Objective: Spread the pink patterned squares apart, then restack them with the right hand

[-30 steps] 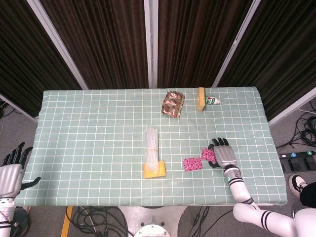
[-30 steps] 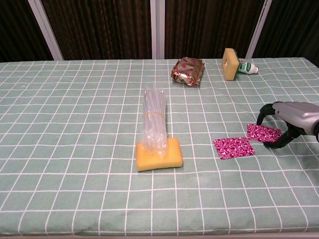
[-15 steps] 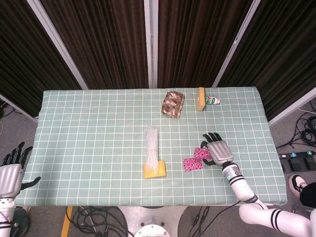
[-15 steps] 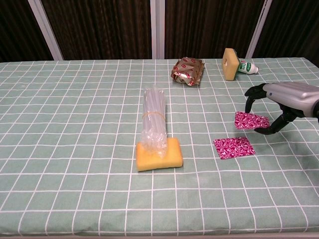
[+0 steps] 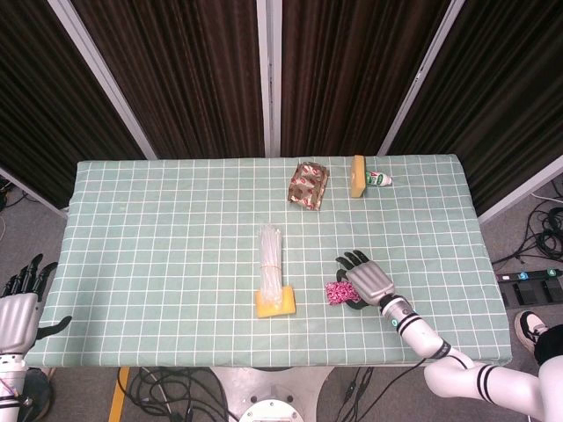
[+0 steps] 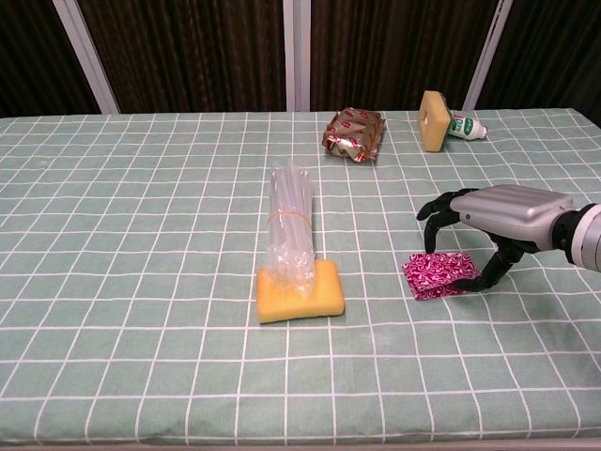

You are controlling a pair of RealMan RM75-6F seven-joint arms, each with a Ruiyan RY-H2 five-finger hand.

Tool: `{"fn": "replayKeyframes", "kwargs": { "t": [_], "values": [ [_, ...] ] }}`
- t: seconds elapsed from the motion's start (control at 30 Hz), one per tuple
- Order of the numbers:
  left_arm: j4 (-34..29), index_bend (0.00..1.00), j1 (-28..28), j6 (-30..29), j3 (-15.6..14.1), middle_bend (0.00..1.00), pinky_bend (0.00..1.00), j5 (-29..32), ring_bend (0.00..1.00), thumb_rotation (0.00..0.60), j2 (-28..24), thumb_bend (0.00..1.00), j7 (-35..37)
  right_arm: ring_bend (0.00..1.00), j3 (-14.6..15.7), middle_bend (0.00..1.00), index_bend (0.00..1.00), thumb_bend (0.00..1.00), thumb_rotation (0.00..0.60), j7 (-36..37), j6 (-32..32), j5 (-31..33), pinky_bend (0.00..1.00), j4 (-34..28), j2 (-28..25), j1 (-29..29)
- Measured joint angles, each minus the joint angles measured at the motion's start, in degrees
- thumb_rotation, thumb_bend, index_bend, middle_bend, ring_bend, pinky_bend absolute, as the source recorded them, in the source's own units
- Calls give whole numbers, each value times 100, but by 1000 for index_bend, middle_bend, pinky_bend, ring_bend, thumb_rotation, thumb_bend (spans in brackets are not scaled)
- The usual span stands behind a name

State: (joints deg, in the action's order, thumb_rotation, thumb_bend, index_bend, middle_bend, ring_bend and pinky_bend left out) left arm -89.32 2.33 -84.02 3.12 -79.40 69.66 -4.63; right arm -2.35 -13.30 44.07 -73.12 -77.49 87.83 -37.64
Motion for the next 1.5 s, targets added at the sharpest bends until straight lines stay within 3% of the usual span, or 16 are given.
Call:
{"fn": "replayKeyframes", "kwargs": {
  "t": [0.47, 1.5],
  "values": [
    [35, 174, -10, 7, -7, 99, 168, 4, 104, 600, 9, 84, 38, 0, 19, 95, 347, 190, 511, 34, 21, -5, 0, 210, 221, -54],
    [50, 175, -5, 7, -5, 99, 168, -24, 105, 600, 24, 84, 78, 0, 154, 92, 282, 192, 481, -57, 90, 13, 0, 179, 154, 15]
  ]
}}
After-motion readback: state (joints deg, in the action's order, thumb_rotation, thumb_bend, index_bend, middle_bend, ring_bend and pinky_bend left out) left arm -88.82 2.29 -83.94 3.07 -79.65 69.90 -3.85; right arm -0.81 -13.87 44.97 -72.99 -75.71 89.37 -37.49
